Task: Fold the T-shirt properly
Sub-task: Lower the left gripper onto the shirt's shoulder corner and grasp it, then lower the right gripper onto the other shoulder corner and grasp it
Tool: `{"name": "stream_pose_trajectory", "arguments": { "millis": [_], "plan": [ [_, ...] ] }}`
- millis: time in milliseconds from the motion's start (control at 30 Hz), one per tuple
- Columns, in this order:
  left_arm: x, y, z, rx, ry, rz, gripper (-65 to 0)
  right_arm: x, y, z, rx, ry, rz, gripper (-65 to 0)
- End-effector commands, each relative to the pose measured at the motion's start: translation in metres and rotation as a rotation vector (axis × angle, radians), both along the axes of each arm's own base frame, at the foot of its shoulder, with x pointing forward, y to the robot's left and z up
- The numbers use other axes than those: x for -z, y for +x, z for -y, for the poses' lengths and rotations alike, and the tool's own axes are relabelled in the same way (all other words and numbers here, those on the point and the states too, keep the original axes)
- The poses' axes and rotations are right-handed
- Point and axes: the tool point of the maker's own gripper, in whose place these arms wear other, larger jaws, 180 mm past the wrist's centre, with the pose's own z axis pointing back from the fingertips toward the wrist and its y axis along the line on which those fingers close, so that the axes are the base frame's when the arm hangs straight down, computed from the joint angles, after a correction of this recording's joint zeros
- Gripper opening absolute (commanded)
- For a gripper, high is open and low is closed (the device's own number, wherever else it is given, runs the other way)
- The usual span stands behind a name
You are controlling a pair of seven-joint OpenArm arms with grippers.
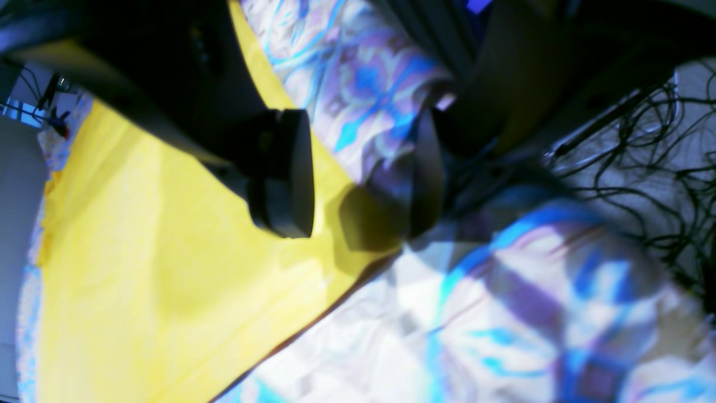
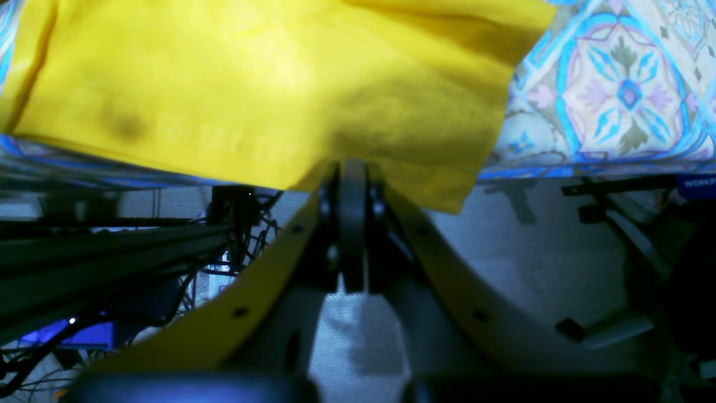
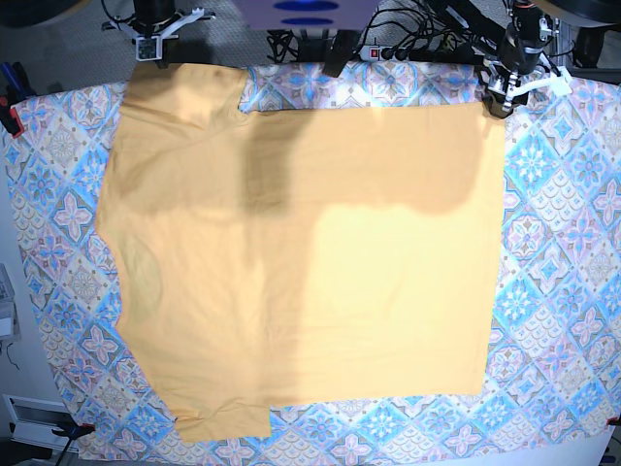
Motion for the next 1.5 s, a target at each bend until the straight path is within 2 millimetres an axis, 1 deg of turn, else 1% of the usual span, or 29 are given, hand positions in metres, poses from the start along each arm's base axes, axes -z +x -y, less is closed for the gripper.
{"name": "stream_pose_trajectory", "arguments": {
  "millis": [0,133,233,367,500,567,633,667,733,867,933,967,1133,1200,1467],
  "plan": [
    [0.001,-0.004,-0.002,0.011,-0.005,-0.013,-36.8,-0.005,-0.002,0.002,-0.008,-0.009,0.013,-65.0],
    [0.012,-0.007,-0.006,-0.007,-0.012,-0.038,-36.8,-0.005,-0.002,0.002,-0.008,-0.009,0.013,-65.0],
    [0.013,-0.007,-0.006,-0.008,-0.012,-0.038,-36.8,-0.005,-0.002,0.002,-0.008,-0.009,0.013,-65.0],
    [0.013,0.007,-0.003,0.002,-0.028,-0.019,-36.9,-0.005,-0.002,0.001,-0.009,-0.007,0.013,-65.0],
    [0.012,0.018,0.007,0.039,-0.065,-0.010,-37.5,-0.005,-0.002,0.001,-0.009,-0.007,0.013,-65.0],
    [0.011,0.022,0.010,0.052,-0.075,-0.008,-40.7,-0.005,-0.002,0.001,-0.009,-0.007,0.013,-65.0],
    [0.011,0.025,0.014,0.066,-0.089,-0.007,-46.5,-0.005,-0.002,0.001,-0.008,-0.008,0.013,-65.0],
    [0.011,0.025,0.016,0.074,-0.098,-0.010,-48.4,-0.005,-0.002,0.002,-0.008,-0.009,0.012,-65.0],
    [0.014,0.023,0.024,0.070,-0.123,-0.014,-48.2,-0.005,-0.002,0.002,-0.008,-0.009,0.012,-65.0],
    [0.016,0.019,0.028,0.071,-0.131,-0.023,-48.6,-0.005,-0.002,0.002,-0.008,-0.009,0.012,-65.0],
    [0.018,0.013,0.030,0.068,-0.135,-0.033,-49.0,-0.004,-0.002,0.001,-0.009,-0.007,0.011,-65.0],
    [0.018,0.011,0.030,0.067,-0.137,-0.038,-50.3,-0.004,-0.002,0.001,-0.009,-0.007,0.011,-65.0],
    [0.018,0.009,0.028,0.063,-0.133,-0.040,-59.8,-0.004,-0.002,0.001,-0.009,-0.007,0.011,-65.0],
    [0.019,0.004,0.027,0.062,-0.131,-0.049,-64.6,-0.004,-0.002,0.000,-0.010,-0.006,0.011,-65.0],
    [0.019,0.002,0.027,0.062,-0.131,-0.053,-65.0,-0.004,-0.003,0.001,-0.009,-0.007,0.010,-64.8]
  ]
}}
